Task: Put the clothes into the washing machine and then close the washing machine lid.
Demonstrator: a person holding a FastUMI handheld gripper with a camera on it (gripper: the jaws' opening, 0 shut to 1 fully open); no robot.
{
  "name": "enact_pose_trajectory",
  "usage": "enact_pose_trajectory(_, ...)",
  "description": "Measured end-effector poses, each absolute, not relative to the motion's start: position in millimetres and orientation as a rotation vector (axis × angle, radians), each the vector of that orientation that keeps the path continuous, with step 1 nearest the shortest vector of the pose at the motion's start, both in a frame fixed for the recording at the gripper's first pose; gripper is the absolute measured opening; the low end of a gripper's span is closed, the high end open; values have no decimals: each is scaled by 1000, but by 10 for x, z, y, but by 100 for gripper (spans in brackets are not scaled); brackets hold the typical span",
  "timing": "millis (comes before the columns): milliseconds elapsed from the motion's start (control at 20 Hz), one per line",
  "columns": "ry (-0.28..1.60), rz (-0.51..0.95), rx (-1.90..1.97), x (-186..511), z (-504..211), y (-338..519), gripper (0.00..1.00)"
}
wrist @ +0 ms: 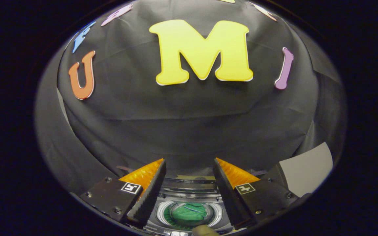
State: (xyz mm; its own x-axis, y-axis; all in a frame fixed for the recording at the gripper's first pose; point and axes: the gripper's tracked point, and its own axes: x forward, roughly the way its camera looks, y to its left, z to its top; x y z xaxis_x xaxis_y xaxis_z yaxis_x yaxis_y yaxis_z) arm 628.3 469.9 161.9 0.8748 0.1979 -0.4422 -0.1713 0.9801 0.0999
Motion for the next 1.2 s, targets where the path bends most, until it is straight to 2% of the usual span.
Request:
enact_pose_trajectory(300,584,137,64,6660,1124,4736,90)
enact_pose_trajectory(650,534,97,62,6690,1073,4684,91)
enact_pose_trajectory(1200,412,133,42,6464,1056,4680,91)
